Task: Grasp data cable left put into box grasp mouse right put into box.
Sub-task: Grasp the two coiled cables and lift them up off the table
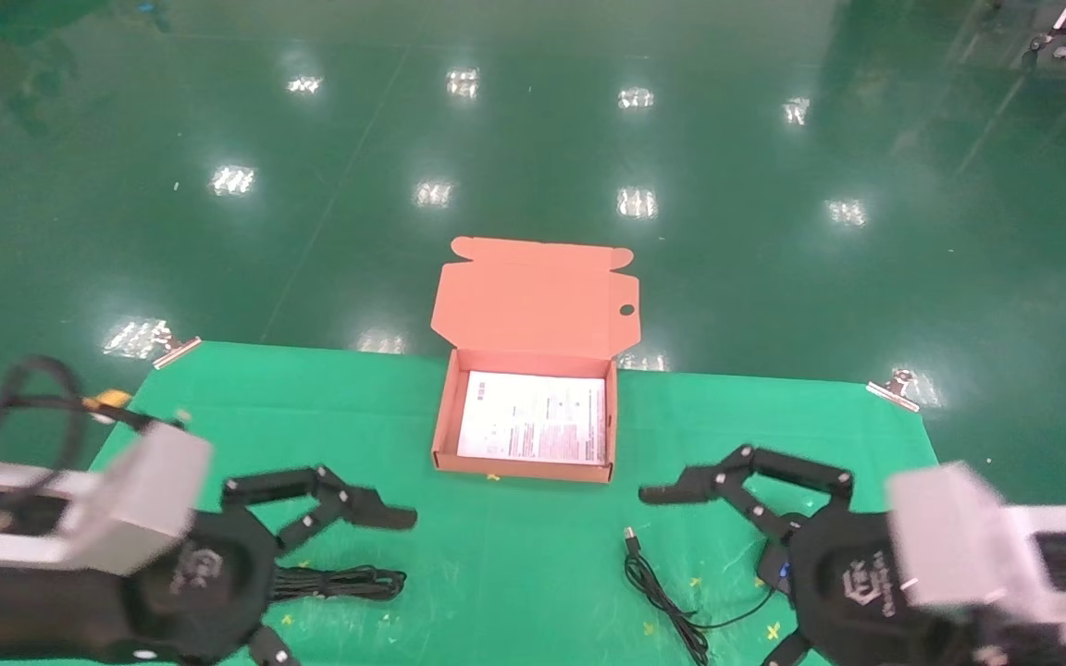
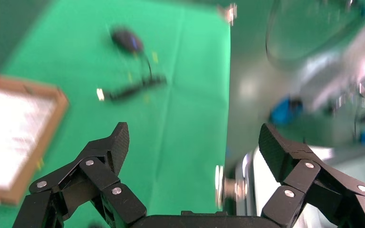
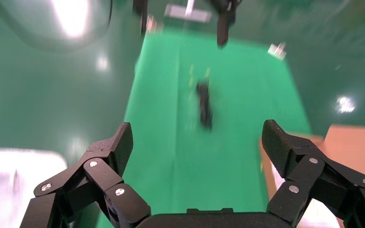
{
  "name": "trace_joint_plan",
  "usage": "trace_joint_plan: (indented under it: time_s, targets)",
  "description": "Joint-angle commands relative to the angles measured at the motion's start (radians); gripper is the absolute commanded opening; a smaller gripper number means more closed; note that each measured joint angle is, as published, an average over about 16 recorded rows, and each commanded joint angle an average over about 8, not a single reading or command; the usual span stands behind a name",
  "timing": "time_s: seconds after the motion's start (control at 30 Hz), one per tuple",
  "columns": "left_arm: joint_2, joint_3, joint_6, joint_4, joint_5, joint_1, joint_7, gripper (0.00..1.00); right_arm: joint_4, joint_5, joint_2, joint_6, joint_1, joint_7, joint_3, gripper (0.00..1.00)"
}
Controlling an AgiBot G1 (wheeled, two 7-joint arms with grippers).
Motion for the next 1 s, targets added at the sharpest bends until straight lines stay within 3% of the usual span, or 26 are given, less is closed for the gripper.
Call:
trace_joint_plan:
  time_s: [0.03,0.3,0.53,0.77,1.0]
  targets:
    - [0.012,0.036,0.006,0.001,0.045,-0.025,-0.010,1.00,0.009,-0.072,-0.006,-0.016,0.036,-0.032,-0.030,1.00]
    - [0.081,0.234,0.007,0.007,0.289,-0.176,0.000,1.00,0.017,-0.295,-0.039,-0.014,0.144,-0.178,-0.200,1.00]
    - [0.168,0.379,-0.018,0.034,0.502,-0.259,0.015,1.00,0.019,-0.466,-0.085,0.015,0.181,-0.266,-0.321,1.00]
    - [0.242,0.442,-0.074,0.103,0.649,-0.273,0.021,1.00,0.016,-0.599,-0.129,0.083,0.166,-0.237,-0.377,1.00]
    - [0.297,0.471,-0.137,0.187,0.734,-0.256,-0.002,1.00,0.011,-0.750,-0.173,0.185,0.132,-0.134,-0.406,1.00]
